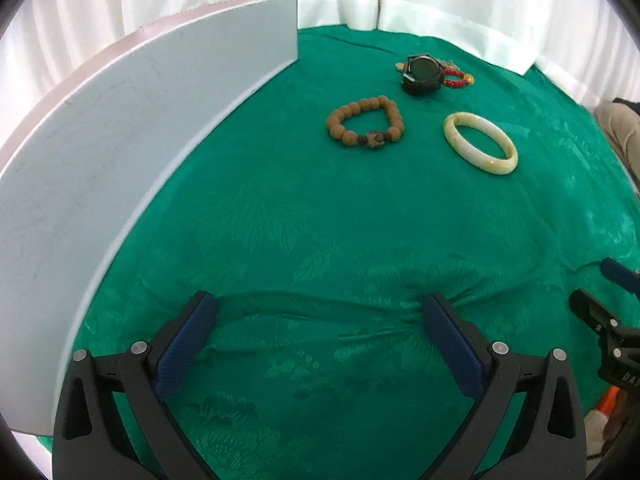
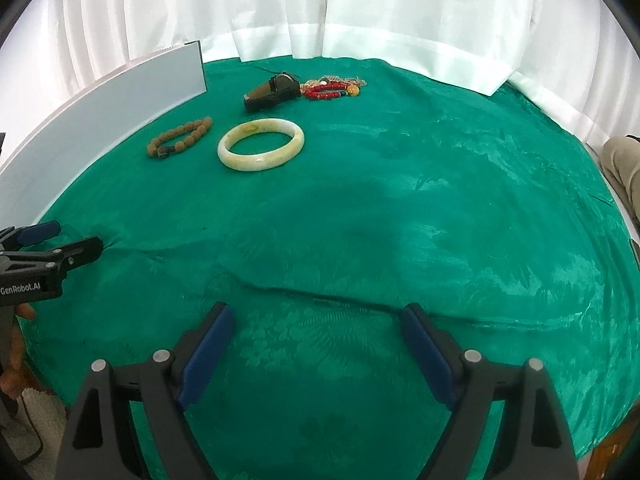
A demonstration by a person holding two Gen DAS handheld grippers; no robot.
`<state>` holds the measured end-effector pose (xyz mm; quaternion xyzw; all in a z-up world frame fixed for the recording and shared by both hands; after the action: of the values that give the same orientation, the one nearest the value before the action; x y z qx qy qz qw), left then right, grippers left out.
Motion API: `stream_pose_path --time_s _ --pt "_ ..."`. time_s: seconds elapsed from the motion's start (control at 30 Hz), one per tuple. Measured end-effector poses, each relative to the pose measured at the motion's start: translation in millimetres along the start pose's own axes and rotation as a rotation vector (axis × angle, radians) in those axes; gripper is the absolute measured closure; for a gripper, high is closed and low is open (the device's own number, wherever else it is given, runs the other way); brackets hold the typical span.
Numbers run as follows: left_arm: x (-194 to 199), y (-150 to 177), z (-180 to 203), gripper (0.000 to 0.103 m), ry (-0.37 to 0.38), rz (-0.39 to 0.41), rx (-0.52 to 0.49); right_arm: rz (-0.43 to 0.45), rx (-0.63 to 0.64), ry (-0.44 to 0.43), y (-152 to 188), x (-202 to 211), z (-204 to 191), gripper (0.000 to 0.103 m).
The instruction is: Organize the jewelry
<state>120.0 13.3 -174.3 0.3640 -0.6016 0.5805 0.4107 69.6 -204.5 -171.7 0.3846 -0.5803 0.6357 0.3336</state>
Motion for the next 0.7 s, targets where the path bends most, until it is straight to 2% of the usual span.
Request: stream_pose_path --time_s 0.3,0.7 --pt "-2.8 -0.1 1.6 0.0 0.022 -0.003 -0.047 -0.048 -0.02 0.008 -2.1 -0.7 0.2 0.015" --pt "0.0 3.7 1.1 0.0 0.039 0.017 -0.079 -0.055 0.011 0.003 -0.7 -0.3 -1.7 0.015"
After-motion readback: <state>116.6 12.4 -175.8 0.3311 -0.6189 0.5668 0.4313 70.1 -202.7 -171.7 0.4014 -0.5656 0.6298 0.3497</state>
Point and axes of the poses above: each gripper's, at about its wrist camera, not at the fingertips, and x roughly against the way its jaws point, z to its right, y to its underside, the point moved 6 cm from there along -x, roughly the way its jaws point, and after that the axes turned 8 degrees about -z, right-handed, at the moved point
